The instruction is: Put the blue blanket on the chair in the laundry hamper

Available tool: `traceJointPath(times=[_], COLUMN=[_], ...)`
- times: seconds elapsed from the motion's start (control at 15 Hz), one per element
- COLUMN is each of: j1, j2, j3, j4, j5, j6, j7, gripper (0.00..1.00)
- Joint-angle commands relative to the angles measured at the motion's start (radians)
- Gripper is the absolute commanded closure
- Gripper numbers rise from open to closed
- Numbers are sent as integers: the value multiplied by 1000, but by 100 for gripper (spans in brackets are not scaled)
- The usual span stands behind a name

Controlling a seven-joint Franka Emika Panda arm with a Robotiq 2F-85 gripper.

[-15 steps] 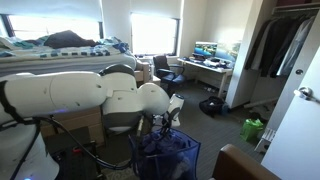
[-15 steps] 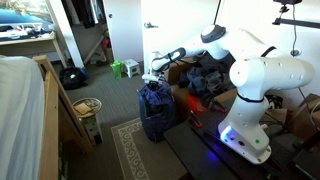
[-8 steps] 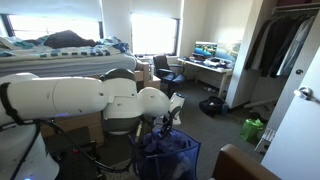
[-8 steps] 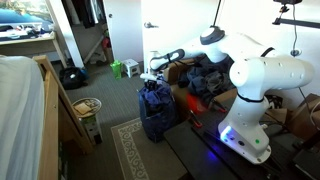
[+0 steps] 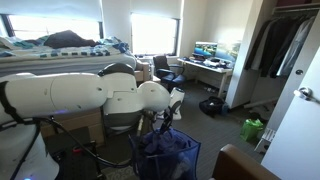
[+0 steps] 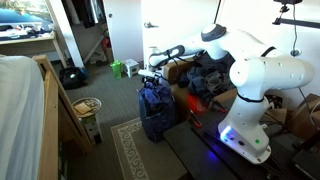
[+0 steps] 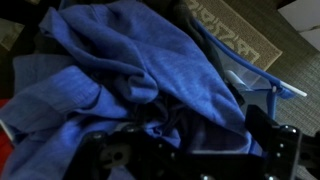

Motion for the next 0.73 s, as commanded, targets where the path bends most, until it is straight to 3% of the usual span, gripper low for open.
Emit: traceJointPath(times=[0.0, 0.4, 0.47, 0.67], j1=[-63, -159, -108, -112], j2=[125, 296, 211, 223], j3=[10, 55, 43, 41], j4=[-173, -409, -284, -295], j5=[-15, -49, -19, -19], j6=[45, 131, 93, 96], j7=[97, 210, 143, 147], gripper=[0, 0, 0, 0])
